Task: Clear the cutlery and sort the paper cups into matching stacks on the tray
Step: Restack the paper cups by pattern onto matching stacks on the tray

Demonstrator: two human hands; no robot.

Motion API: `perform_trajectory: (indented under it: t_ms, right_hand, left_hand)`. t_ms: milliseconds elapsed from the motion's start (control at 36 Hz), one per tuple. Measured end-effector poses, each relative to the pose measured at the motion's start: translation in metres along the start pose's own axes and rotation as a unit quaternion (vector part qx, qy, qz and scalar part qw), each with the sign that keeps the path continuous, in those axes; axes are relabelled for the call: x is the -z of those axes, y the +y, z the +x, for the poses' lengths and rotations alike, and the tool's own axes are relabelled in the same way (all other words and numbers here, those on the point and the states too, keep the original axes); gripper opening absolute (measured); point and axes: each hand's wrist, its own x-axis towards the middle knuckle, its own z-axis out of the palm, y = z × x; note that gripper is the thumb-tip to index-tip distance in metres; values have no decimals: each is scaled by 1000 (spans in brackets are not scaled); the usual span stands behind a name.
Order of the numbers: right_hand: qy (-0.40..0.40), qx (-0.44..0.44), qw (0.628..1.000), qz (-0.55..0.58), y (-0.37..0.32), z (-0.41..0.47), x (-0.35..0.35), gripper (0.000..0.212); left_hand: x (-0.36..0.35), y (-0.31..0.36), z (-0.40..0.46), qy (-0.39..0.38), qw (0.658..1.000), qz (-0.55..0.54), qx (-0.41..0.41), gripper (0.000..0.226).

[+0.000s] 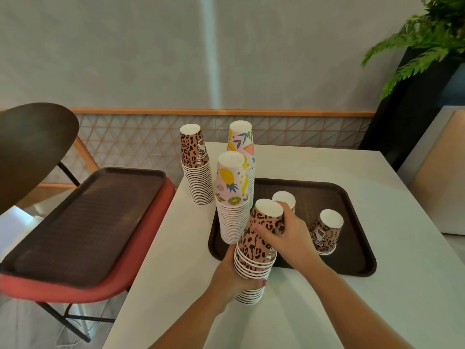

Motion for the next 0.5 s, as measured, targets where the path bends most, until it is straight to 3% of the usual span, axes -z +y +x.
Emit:
perform_trajectory:
  t_ms: [278, 389, 500]
  right_hand:
    - [97, -6, 993, 65, -13, 12, 19, 51]
    - [190, 4, 974, 122, -24, 23, 39, 45]
    - [281, 44, 954, 96, -26, 35, 56, 55]
  left_hand:
    - [0, 0, 1, 2, 1000, 24, 10, 91]
    - [0, 0, 1, 2, 999, 34, 18, 94]
    - [0, 0, 2, 4, 999, 39, 26, 96]
